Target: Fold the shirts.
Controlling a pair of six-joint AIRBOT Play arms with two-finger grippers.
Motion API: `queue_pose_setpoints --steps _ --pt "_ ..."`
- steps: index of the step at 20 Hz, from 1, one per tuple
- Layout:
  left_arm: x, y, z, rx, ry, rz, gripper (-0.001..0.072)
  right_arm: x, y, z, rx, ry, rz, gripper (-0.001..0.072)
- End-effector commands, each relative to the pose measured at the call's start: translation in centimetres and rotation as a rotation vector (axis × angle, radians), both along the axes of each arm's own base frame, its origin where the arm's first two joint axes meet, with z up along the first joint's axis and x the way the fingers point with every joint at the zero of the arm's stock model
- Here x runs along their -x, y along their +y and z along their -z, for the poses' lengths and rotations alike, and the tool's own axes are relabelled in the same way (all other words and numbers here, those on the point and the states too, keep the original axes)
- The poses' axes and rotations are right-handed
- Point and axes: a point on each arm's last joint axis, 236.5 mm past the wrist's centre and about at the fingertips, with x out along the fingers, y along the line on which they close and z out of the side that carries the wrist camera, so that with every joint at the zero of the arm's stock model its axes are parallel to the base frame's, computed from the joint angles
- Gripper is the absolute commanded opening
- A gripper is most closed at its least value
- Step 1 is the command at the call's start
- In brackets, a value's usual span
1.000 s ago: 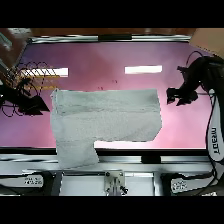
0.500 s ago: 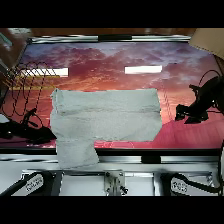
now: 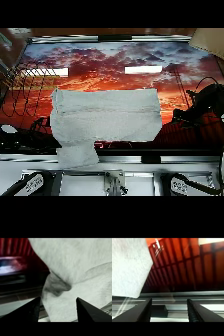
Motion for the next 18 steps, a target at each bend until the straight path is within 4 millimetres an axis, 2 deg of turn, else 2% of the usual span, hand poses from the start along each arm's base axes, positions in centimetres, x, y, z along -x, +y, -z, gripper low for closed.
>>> queue_pose_setpoints --steps 1,4,5,10,11,12,14,15,18 --pt "0.2 0.2 0.7 -0.018 -0.013 0.009 0.0529 0.0 0.3 0.0 -0.012 -0.002 0.006 0.0545" --pt "0.1 0.2 0.9 -0.025 -0.02 0.011 0.0521 -0.1 0.5 0.0 -0.021 -0.004 0.02 0.0545" --pt "0.1 0.0 0.9 -0.025 -0.02 0.022 0.0492 -0.2 0.7 -0.1 -0.028 -0.005 0.025 0.0545" --pt "0.9 -1.3 1.8 -0.037 -0.009 0.067 0.0491 -0.3 0.8 -0.1 -0.032 -0.007 0.036 0.0544" --pt "0.8 -1.4 1.9 -0.042 -0.009 0.061 0.0378 -0.3 0.8 -0.1 -0.032 -0.007 0.038 0.0545" --pt "0.6 -1.4 1.9 -0.041 -0.013 0.057 0.0232 -0.3 0.9 -0.1 -0.033 -0.006 0.038 0.0545" --pt "0.7 -1.6 1.7 -0.032 -0.011 0.061 0.0033 0.1 0.9 0.4 -0.036 0.007 0.039 0.0545" --pt "0.8 -1.7 1.7 -0.027 -0.005 0.065 0.0033 0.7 1.3 1.0 -0.05 0.018 0.019 0.0545" --pt "0.9 -1.7 1.4 -0.026 -0.013 0.073 0.0033 2.6 4.4 3.7 -0.176 0.05 0.027 0.0546"
